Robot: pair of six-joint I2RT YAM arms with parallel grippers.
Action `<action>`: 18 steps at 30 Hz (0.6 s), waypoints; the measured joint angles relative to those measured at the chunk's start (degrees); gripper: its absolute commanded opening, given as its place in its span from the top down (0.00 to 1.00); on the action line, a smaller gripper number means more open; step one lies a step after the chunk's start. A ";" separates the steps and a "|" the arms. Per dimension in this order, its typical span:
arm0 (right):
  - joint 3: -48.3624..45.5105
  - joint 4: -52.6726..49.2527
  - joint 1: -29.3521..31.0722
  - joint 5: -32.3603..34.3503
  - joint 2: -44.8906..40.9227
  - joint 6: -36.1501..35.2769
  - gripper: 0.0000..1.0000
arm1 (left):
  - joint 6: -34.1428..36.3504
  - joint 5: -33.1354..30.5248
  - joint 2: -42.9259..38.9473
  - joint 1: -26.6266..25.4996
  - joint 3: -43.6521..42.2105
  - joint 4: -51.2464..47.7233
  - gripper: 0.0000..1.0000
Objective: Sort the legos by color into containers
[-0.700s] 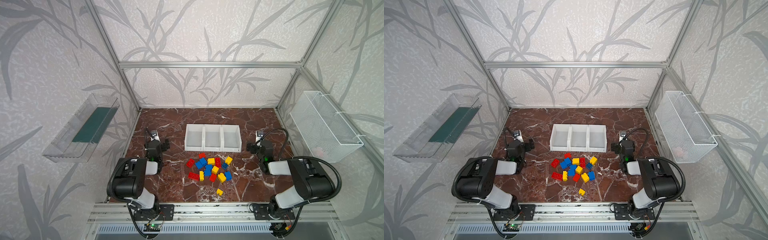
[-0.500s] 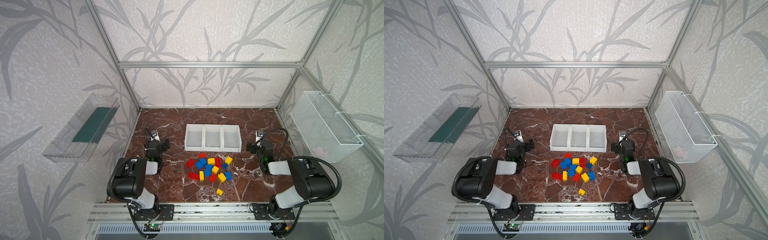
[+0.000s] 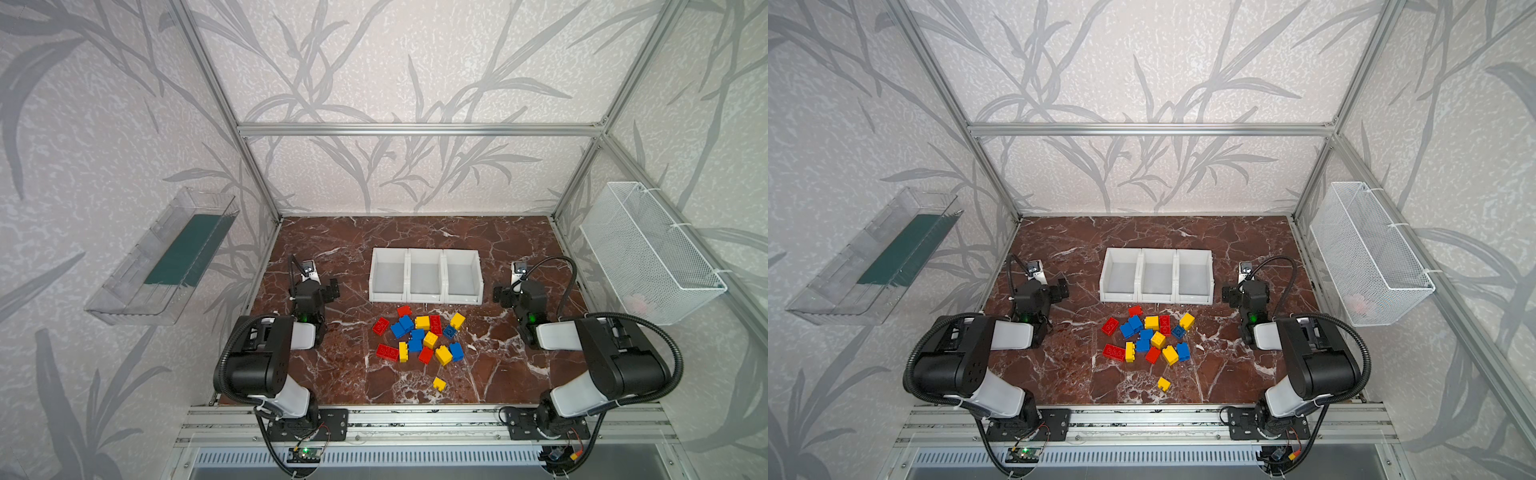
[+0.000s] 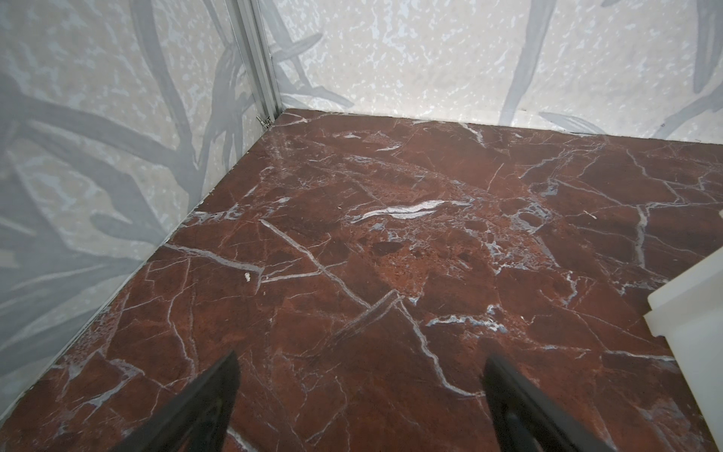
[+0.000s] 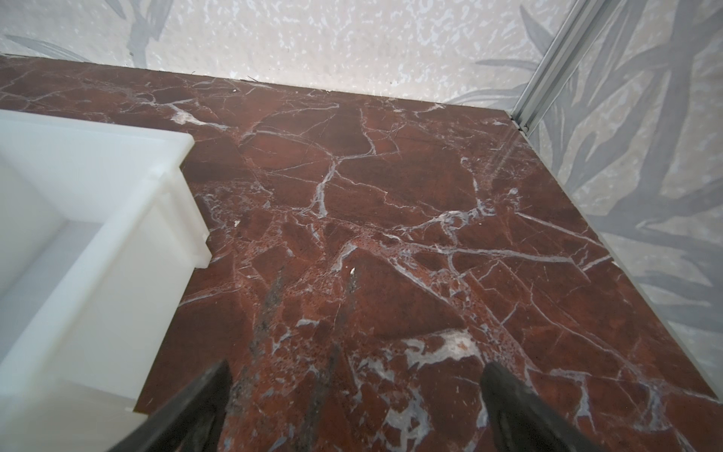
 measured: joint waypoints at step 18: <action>0.00 0.04 0.00 0.00 0.00 0.00 0.01 | -0.04 -0.70 -0.15 -0.02 0.02 -0.42 0.01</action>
